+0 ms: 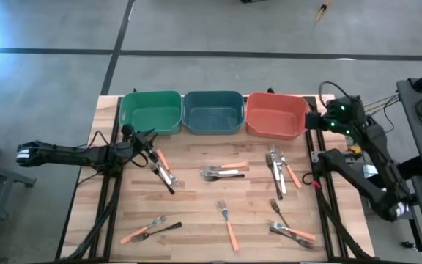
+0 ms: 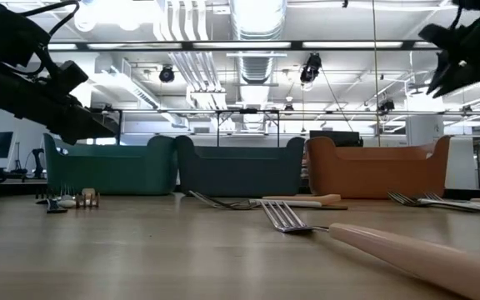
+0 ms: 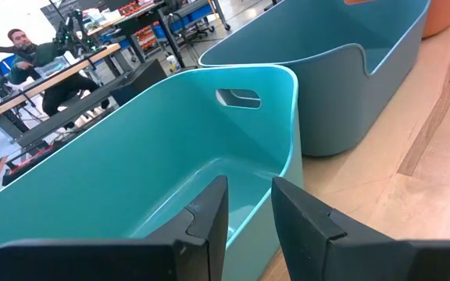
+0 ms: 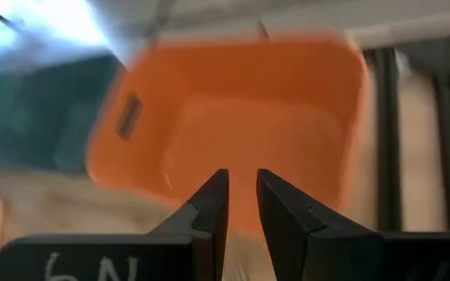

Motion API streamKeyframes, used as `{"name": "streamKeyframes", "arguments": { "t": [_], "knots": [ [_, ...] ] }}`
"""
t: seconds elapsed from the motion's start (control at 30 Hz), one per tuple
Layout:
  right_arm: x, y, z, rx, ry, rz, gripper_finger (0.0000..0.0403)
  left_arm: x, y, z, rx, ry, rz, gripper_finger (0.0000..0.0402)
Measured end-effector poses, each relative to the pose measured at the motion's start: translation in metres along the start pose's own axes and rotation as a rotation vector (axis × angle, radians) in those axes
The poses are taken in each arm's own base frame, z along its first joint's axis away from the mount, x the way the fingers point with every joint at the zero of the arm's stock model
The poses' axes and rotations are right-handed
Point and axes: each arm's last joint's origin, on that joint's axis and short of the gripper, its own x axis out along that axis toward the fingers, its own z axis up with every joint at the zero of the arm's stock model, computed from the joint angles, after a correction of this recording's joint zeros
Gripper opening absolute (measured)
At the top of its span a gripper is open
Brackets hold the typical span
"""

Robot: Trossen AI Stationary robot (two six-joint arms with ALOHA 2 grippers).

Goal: Sort silverware by color (type)
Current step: Put the orange fork into the orange bin

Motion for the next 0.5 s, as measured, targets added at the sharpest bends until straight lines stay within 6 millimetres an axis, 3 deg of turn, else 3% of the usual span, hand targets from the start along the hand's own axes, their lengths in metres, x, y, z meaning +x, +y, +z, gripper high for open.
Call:
{"name": "streamKeyframes", "arguments": {
  "t": [0.23, 0.5],
  "knots": [
    [0.025, -0.002, 0.004, 0.062, 0.329, -0.145, 0.0061, 0.0, 0.0, 0.0, 0.0, 0.0, 0.0, 0.0084],
    [0.033, 0.008, 0.013, 0.037, 0.375, -0.131, 0.0061, 0.0, 0.0, 0.0, 0.0, 0.0, 0.0, 0.0084]
  ]
}}
